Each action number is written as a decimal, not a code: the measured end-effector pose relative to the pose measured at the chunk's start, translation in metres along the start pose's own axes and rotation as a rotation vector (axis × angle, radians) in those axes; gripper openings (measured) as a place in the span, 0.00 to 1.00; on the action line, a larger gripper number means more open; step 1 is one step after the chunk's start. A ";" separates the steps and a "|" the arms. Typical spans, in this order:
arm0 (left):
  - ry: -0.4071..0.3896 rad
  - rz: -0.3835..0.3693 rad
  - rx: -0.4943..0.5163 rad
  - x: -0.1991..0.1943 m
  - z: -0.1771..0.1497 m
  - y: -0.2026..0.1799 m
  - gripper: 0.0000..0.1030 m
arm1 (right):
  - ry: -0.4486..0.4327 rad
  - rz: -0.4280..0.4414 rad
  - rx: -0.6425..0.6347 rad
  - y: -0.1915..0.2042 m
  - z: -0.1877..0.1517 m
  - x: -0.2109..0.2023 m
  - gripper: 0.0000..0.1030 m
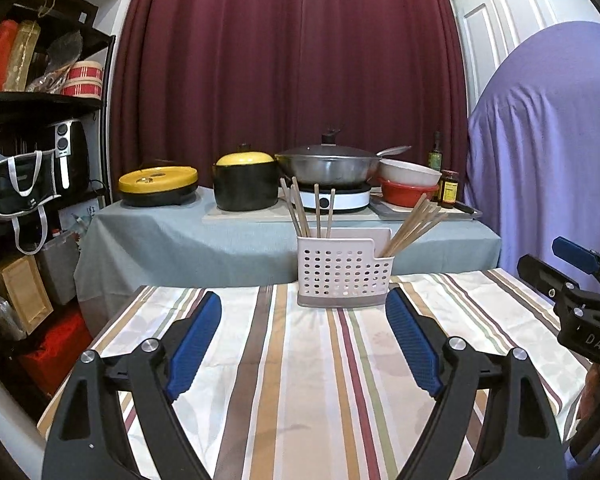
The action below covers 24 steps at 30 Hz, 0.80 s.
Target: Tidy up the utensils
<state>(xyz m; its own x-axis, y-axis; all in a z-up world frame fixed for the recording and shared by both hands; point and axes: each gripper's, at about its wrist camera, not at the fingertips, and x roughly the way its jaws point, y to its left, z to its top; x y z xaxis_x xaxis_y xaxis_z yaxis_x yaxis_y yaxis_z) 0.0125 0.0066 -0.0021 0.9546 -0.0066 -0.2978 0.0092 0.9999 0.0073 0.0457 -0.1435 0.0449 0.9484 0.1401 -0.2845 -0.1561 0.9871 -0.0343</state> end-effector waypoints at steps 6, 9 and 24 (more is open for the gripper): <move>-0.011 -0.009 0.005 -0.007 -0.001 -0.002 0.80 | -0.009 -0.004 0.001 0.000 0.001 -0.006 0.78; -0.016 -0.013 0.005 -0.009 -0.001 -0.002 0.80 | -0.012 -0.005 -0.003 0.000 0.001 -0.007 0.78; -0.023 -0.022 -0.011 -0.015 -0.001 0.002 0.80 | -0.022 -0.005 -0.005 0.002 0.002 -0.014 0.78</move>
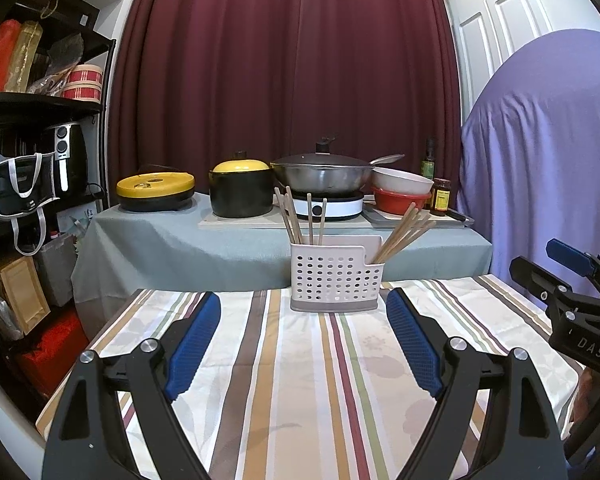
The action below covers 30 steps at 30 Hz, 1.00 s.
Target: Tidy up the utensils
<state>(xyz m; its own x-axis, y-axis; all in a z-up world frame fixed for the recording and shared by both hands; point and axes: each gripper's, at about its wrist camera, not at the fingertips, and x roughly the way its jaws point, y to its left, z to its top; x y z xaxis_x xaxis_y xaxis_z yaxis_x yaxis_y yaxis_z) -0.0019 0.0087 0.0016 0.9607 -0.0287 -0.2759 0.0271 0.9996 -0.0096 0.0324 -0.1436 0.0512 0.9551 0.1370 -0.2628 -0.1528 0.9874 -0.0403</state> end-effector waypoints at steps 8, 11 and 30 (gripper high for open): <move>-0.002 0.000 0.000 -0.001 0.000 0.000 0.80 | -0.004 0.000 0.000 0.000 0.000 -0.003 0.78; -0.004 -0.002 -0.002 -0.002 0.000 0.000 0.81 | -0.006 0.000 -0.003 0.001 0.001 -0.004 0.78; -0.006 -0.002 0.003 -0.005 0.006 -0.002 0.82 | -0.012 0.002 -0.011 0.005 0.002 -0.009 0.78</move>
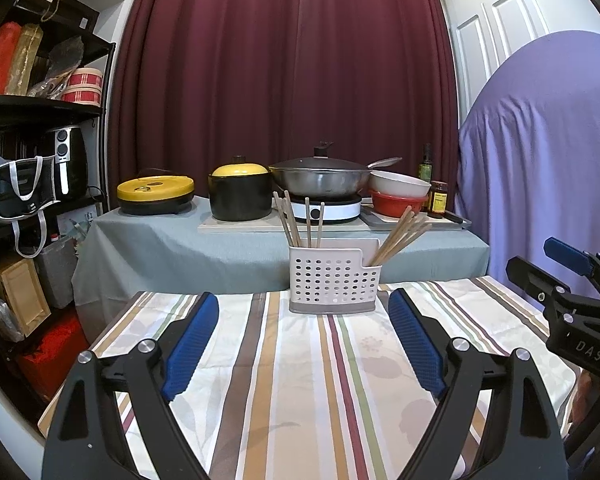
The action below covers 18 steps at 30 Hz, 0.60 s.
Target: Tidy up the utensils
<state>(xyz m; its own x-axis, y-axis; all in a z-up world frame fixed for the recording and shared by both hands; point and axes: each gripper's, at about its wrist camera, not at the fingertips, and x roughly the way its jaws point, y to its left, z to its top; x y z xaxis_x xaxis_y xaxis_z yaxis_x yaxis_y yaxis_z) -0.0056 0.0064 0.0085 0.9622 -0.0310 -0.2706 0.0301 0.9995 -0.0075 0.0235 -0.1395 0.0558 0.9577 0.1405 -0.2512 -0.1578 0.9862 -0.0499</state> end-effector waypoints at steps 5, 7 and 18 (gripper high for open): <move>0.022 0.008 -0.003 0.004 -0.002 0.000 0.83 | 0.000 0.000 0.000 0.000 0.000 0.000 0.78; 0.031 0.013 -0.005 0.004 -0.004 0.000 0.84 | 0.000 0.000 0.000 0.000 0.000 0.000 0.78; 0.037 0.033 -0.024 0.005 -0.007 0.003 0.88 | 0.005 0.002 0.001 0.004 -0.002 0.000 0.78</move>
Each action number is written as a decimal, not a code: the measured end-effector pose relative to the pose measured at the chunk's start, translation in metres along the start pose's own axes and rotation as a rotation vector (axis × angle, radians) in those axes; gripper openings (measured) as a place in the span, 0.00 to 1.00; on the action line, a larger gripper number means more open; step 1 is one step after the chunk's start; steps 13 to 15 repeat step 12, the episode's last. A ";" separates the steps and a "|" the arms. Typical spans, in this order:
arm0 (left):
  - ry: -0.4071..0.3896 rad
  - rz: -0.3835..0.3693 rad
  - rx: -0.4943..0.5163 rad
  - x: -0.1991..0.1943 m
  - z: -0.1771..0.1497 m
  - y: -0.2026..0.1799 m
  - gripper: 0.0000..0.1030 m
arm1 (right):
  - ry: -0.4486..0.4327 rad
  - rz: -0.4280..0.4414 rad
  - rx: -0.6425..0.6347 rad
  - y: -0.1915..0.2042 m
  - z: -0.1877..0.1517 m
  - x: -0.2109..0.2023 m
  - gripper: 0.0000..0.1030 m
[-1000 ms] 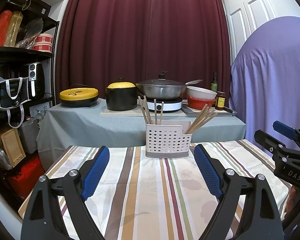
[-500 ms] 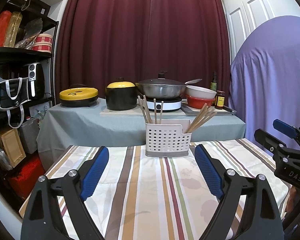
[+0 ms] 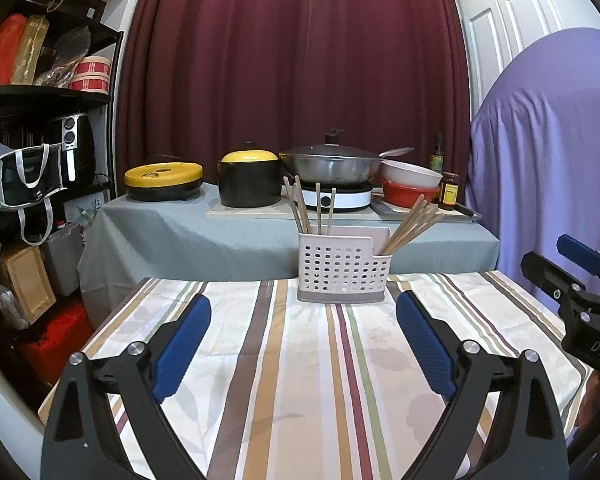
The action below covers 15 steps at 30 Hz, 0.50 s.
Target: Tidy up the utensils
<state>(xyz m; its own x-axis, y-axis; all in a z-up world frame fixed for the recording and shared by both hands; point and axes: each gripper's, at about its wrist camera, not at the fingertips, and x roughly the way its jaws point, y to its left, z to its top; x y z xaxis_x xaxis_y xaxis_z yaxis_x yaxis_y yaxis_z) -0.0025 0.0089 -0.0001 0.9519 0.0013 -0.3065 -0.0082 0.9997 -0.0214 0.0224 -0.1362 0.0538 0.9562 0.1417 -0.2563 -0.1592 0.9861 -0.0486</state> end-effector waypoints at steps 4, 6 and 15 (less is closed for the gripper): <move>-0.016 0.004 0.001 0.000 0.000 0.001 0.88 | 0.002 -0.002 0.001 0.000 -0.001 0.001 0.78; -0.008 0.020 0.006 0.002 -0.001 0.002 0.88 | 0.006 -0.005 0.004 0.000 -0.002 0.002 0.78; 0.068 -0.020 0.010 0.021 -0.007 0.005 0.88 | 0.027 -0.014 0.012 -0.007 -0.007 0.012 0.79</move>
